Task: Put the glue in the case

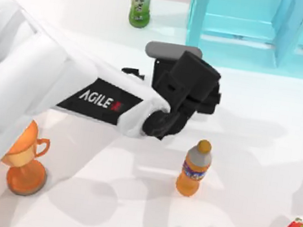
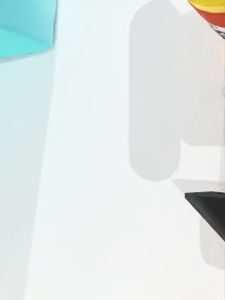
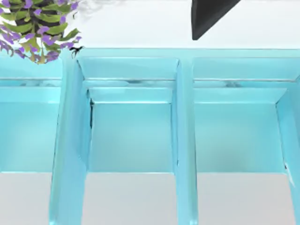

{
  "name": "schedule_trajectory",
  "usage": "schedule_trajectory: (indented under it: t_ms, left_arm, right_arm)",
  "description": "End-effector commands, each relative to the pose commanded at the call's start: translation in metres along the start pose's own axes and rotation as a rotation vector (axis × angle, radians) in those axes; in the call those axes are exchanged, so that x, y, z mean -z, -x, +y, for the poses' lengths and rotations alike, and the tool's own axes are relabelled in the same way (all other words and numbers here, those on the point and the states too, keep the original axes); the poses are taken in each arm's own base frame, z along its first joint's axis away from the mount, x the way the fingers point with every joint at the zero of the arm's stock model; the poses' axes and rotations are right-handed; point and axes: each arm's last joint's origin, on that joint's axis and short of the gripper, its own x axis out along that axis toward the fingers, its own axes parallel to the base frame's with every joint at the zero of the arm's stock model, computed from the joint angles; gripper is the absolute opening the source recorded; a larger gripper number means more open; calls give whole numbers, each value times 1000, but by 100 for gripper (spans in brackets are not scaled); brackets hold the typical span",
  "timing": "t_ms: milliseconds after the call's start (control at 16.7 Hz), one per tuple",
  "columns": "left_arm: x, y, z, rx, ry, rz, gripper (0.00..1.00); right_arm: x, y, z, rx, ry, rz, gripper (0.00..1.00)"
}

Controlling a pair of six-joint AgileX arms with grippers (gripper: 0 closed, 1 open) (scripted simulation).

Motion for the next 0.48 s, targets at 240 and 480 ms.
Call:
schedule_trajectory:
  t_ms: [240, 480]
  left_arm:
    - [15, -30, -15, 5, -6, 2, 100]
    - [17, -31, -18, 8, -8, 2, 100]
  right_arm:
    - [0, 0, 0, 0, 0, 0, 100]
    - [0, 0, 0, 0, 0, 0, 100]
